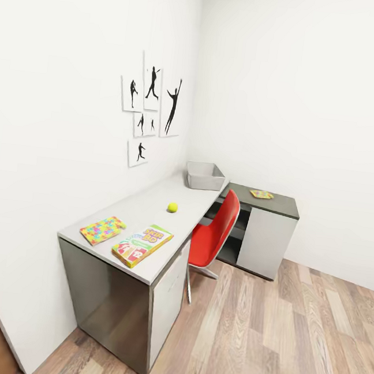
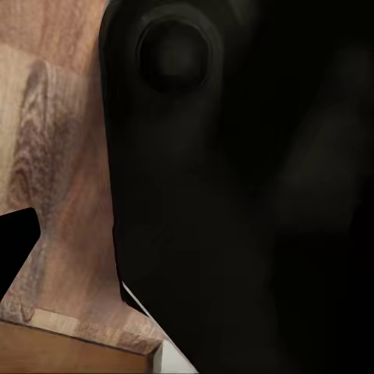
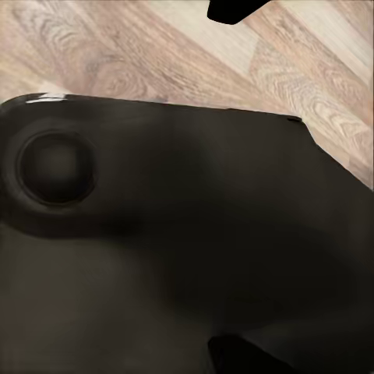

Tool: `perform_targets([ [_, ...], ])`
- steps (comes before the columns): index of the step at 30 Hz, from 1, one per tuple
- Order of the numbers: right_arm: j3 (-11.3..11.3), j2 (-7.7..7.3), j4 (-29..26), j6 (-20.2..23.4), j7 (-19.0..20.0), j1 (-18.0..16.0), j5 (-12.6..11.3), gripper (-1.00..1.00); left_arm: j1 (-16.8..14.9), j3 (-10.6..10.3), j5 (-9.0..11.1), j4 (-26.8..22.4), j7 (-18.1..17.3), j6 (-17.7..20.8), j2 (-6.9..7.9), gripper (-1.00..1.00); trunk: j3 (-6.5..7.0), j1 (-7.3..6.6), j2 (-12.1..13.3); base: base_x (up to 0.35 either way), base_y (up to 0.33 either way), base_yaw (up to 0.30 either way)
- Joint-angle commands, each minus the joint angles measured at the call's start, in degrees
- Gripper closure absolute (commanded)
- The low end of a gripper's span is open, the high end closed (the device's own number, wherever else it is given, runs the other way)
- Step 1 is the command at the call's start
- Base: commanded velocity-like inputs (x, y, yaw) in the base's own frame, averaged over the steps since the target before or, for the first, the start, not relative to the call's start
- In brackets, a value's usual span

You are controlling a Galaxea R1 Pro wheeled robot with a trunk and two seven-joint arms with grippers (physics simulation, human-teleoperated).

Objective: Put all the toys in the child's room - the three board games (two on the bed and one on the table), the two jigsaw puzzles on the table, and the tennis ball on the table - inside the toy box on the table in the child's room.

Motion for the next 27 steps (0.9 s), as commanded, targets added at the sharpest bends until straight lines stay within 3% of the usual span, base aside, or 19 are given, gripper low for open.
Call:
perform_targets([
  [1,-0.33,-0.33,-0.33,0.33,0.33,-0.34,-0.33,-1.0,-0.34,0.33,-0.33,-0.33,-0.33,0.33,0.33,-1.0,-0.03,0.0,-0.01,0.0,0.0,0.0],
  [5,-1.61,0.14,-1.64,1.62,1.62,-1.66,-1.61,-1.0,-1.66,1.65,-0.31,-1.63,-1.61,1.61,1.62,-1.0,-0.03,0.0,-0.01,0.0,0.0,0.0],
  [8,-2.57,1.11,-2.61,2.58,1.27,-1.98,-0.82,-1.0,-2.66,0.67,-0.18,-2.6,-2.58,2.57,0.84,-1.0,-0.03,0.0,-0.01,0.0,0.0,0.0],
  [12,-1.25,2.0,-2.1,1.27,-0.01,-0.67,-0.22,-1.0,-1.34,-0.61,-0.23,-2.58,-1.36,1.67,-0.45,-1.0,0.69,-0.88,1.59,0.0,0.0,0.0],
  [19,0.99,2.23,-0.89,-0.97,0.07,0.94,-0.25,-1.0,0.53,-0.76,-0.25,-0.52,0.88,-0.58,-2.61,-1.0,1.95,-2.41,4.4,0.0,0.0,-0.013],
  [27,1.01,2.04,-0.8,-2.84,0.25,0.88,-0.26,-1.0,0.6,-0.79,-0.2,-0.52,2.18,-2.35,-2.67,-1.0,3.39,-4.17,7.61,0.0,0.0,-0.196],
])
